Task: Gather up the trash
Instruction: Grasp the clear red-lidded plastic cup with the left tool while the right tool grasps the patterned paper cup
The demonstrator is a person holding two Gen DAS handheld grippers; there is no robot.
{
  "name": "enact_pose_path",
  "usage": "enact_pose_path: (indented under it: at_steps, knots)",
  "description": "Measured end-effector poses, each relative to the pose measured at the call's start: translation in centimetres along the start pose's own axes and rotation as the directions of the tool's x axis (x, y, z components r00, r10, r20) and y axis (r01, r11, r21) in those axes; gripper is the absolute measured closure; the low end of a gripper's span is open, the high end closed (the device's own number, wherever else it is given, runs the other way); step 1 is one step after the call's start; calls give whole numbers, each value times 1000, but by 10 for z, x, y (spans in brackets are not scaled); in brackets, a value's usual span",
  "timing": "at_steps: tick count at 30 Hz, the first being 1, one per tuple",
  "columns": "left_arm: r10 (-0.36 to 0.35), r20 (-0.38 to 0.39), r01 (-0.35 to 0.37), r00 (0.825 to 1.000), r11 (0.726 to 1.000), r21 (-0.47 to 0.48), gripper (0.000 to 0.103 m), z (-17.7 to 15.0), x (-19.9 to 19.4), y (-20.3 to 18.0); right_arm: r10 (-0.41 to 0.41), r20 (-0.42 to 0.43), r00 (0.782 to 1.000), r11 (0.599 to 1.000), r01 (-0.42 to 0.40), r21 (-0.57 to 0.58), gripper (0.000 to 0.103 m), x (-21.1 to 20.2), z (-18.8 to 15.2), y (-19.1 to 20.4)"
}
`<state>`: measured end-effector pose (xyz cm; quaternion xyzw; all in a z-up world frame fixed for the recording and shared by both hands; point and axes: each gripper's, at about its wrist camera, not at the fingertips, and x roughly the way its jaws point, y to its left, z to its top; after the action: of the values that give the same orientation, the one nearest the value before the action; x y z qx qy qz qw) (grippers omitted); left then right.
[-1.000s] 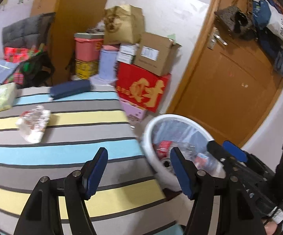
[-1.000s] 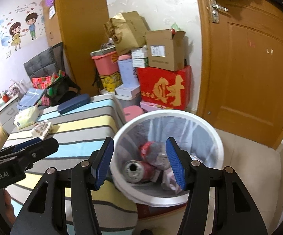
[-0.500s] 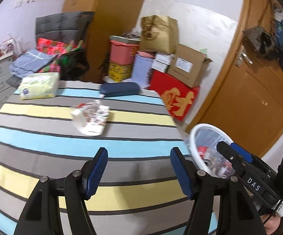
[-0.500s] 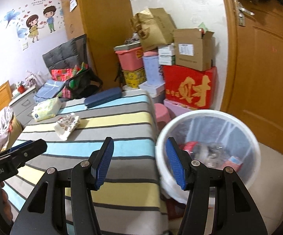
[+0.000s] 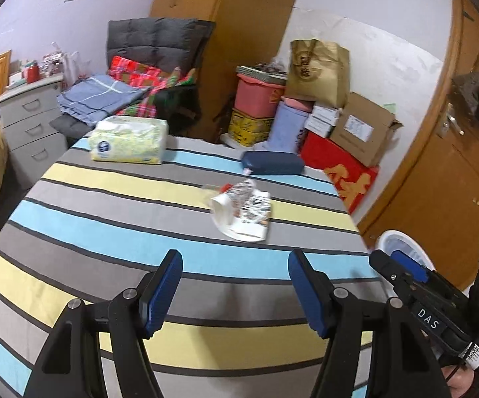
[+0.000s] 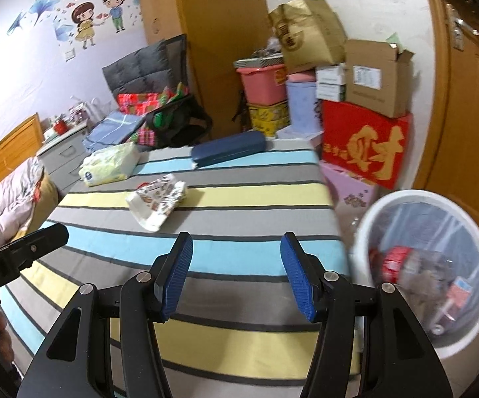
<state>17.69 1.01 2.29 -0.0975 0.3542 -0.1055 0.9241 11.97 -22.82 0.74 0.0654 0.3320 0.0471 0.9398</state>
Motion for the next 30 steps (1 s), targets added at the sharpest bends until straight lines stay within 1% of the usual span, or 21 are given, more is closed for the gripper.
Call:
enact_pose_path:
  at_steps: [8, 9, 11, 14, 17, 22, 23, 25, 26, 27, 29, 30]
  knots:
    - [78, -2, -78, 997, 996, 48, 37, 8, 18, 22, 64, -73, 995, 998, -66, -20, 46, 35, 4, 26]
    - [77, -8, -76, 997, 996, 47, 37, 10, 22, 24, 75, -87, 993, 997, -77, -15, 46, 40, 5, 29]
    - [49, -19, -49, 999, 998, 34, 37, 14, 29, 30, 92, -101, 991, 996, -93, -10, 46, 47, 6, 32]
    - [58, -19, -57, 998, 997, 46, 37, 22, 40, 35, 80, -118, 990, 996, -84, -29, 46, 62, 10, 40]
    - [30, -35, -28, 999, 999, 40, 37, 30, 53, 41, 100, -135, 986, 995, -103, -16, 46, 75, 15, 42]
    - [34, -46, -32, 998, 999, 42, 37, 44, 73, 48, 103, -185, 977, 994, -105, 1, 47, 97, 20, 45]
    - [29, -50, -27, 998, 999, 43, 37, 46, 78, 50, 110, -192, 975, 994, -111, 9, 49, 99, 21, 45]
    - [23, -57, -21, 998, 999, 41, 37, 51, 85, 52, 114, -206, 972, 993, -112, 22, 65, 103, 22, 42]
    - [20, -59, -18, 998, 999, 42, 37, 53, 89, 53, 127, -211, 969, 992, -123, 30, 70, 103, 21, 41]
    - [19, -62, -17, 998, 999, 38, 37, 55, 93, 54, 139, -220, 966, 990, -135, 35, 78, 105, 21, 41]
    - [19, -63, -17, 998, 999, 40, 37, 57, 99, 53, 158, -232, 960, 987, -150, 51, 80, 106, 21, 38]
    - [18, -64, -15, 998, 999, 42, 37, 58, 102, 51, 164, -232, 959, 986, -155, 56, 82, 106, 21, 37]
